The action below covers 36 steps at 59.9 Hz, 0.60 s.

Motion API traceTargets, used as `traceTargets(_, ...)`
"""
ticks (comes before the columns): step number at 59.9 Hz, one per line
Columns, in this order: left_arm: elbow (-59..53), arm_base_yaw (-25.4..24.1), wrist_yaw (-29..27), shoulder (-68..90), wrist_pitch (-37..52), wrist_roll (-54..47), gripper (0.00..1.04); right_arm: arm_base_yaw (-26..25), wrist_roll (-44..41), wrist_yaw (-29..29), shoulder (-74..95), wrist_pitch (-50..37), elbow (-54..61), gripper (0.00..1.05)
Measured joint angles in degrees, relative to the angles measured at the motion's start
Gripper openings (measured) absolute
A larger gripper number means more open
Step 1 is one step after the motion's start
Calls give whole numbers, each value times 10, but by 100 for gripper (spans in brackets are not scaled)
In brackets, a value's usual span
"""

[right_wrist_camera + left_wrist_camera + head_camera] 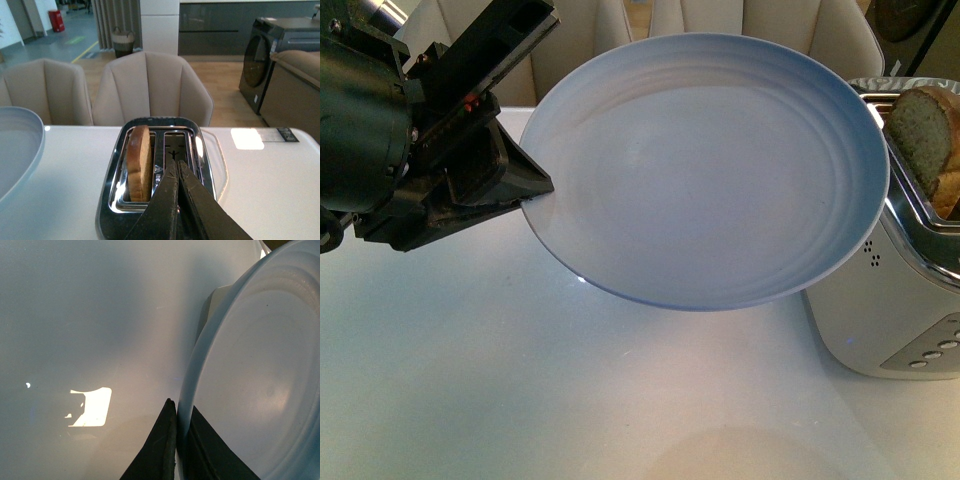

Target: Left arm holds plate, right arm toasts bread

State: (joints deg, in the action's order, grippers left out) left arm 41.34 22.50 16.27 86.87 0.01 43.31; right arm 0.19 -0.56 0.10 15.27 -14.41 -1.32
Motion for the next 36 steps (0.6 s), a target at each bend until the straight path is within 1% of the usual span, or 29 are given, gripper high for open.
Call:
traceTargets(23,0,0,-2,0,0,-2,3,0,1,-1,-51,42,0,2)
traceTargets(24,0,0,-2,0,0,-2,3,0,1,-1,-61,53,0,2)
traceTargets(26,0,1,-3,0,0,-2,3,0,1,-2,-101,110,0,2)
traceTargets(28,0,2,-3,0,0,-2,3,0,1,0,-128,135,0,2)
traceTargets(36,0,3,-4,0,0,-2,3,0,1,0,-148,142,0,2)
